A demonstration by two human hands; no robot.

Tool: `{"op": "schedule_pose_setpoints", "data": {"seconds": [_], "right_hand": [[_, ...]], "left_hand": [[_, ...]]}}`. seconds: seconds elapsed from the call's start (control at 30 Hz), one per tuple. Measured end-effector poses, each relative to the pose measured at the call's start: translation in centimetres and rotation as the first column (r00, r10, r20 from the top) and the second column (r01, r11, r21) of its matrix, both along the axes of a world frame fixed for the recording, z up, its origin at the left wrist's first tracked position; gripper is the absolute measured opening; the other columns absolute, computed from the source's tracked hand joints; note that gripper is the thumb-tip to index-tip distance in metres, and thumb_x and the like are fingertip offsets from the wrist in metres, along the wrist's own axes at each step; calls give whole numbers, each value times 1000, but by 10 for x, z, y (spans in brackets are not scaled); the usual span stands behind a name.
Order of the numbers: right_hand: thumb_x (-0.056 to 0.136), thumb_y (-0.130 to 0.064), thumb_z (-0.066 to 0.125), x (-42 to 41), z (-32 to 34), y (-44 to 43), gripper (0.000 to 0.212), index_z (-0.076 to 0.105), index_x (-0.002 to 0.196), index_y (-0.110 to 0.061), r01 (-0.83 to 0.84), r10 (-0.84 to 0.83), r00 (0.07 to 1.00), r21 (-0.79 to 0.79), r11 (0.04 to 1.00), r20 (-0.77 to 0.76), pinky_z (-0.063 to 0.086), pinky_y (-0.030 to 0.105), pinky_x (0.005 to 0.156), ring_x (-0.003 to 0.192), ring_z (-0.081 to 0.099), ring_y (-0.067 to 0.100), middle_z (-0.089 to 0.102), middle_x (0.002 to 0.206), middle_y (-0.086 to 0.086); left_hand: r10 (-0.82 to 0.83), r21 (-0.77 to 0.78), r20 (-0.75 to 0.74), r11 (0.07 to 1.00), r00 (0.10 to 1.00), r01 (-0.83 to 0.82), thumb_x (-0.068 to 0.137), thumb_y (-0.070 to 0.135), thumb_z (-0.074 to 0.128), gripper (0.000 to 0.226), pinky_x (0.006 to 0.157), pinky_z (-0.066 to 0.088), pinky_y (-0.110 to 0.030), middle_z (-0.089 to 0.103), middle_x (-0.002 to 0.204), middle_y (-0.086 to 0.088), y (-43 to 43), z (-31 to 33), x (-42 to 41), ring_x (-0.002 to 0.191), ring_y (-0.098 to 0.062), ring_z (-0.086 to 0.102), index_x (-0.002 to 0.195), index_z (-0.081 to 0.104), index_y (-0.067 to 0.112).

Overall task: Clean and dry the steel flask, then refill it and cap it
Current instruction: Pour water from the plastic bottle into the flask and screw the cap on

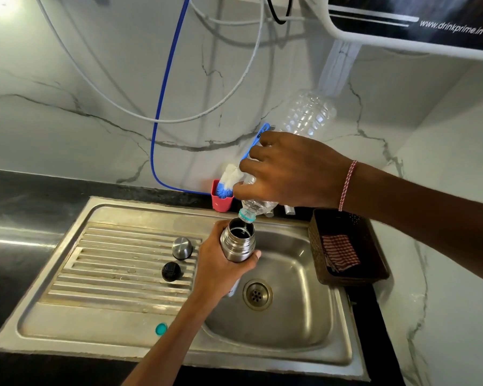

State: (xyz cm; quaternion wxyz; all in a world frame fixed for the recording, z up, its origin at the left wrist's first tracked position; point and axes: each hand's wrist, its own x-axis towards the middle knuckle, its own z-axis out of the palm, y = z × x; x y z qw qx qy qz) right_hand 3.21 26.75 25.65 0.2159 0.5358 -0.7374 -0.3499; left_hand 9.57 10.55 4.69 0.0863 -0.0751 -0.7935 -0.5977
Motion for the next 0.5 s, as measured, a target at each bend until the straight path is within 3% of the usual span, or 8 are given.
{"op": "schedule_pose_setpoints", "data": {"seconds": [0.23,0.33,0.5], "right_hand": [[96,5,40,0,-1,-4,34,53,112,-22,22,-22,1000,5,1000,7,43,40,65,65,52,31,55,77,8],[94,5,44,0,-5,-3,33,53,112,-21,26,-25,1000,-18,1000,13,44,40,66,65,53,31,57,78,9],[91,-1,36,4,-18,0,36,55,112,-23,104,-97,993,-119,987,64,42,39,65,66,53,30,56,80,8]], "left_hand": [[-8,1,-5,1000,1000,8,64,27,97,64,80,59,-30,71,100,17,-1,-1,-1,89,-11,72,112,56,38],[-8,-1,-10,1000,1000,8,64,26,97,64,79,57,-25,71,99,18,-2,-2,-2,89,-10,71,111,56,38],[8,-5,-18,1000,1000,-9,64,25,98,65,75,52,-13,70,99,21,-2,-5,-1,88,-7,71,109,55,41]]}}
